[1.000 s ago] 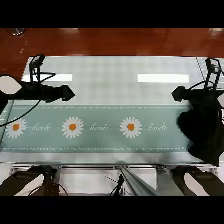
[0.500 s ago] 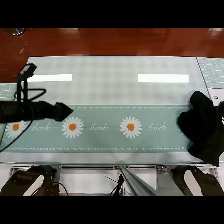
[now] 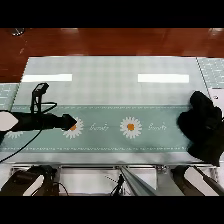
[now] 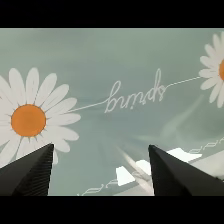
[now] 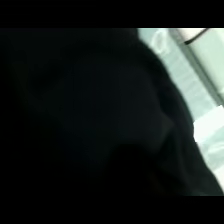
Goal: Fold the shirts.
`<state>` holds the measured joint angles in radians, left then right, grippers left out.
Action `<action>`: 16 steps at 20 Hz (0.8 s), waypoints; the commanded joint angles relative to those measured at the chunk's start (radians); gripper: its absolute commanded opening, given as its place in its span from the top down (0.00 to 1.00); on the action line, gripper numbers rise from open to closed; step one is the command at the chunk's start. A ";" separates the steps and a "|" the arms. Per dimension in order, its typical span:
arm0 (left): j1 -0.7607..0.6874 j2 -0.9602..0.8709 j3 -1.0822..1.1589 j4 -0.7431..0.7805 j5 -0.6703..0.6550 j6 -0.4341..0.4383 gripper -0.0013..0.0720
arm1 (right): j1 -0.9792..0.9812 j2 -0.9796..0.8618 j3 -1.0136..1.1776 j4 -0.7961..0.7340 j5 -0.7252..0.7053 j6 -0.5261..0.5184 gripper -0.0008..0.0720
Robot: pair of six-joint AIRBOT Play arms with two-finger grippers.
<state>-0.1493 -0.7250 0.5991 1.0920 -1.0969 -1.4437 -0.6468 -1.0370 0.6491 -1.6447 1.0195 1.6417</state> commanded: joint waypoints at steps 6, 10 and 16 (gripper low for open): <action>-0.001 -0.142 0.035 0.000 0.016 0.000 0.02 | -0.018 0.013 0.175 0.525 -0.042 -0.297 0.95; -0.001 -0.141 0.147 0.000 -0.001 0.006 0.02 | 0.037 0.131 0.454 0.694 -0.036 -0.347 0.95; 0.072 -0.138 0.313 0.060 -0.158 0.066 0.02 | 0.274 0.195 0.867 0.662 0.067 -0.352 0.95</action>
<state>-0.1081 -0.8642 0.8482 1.1316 -1.1870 -1.3899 -0.4713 -0.8680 1.3315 -0.9928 1.0279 1.3006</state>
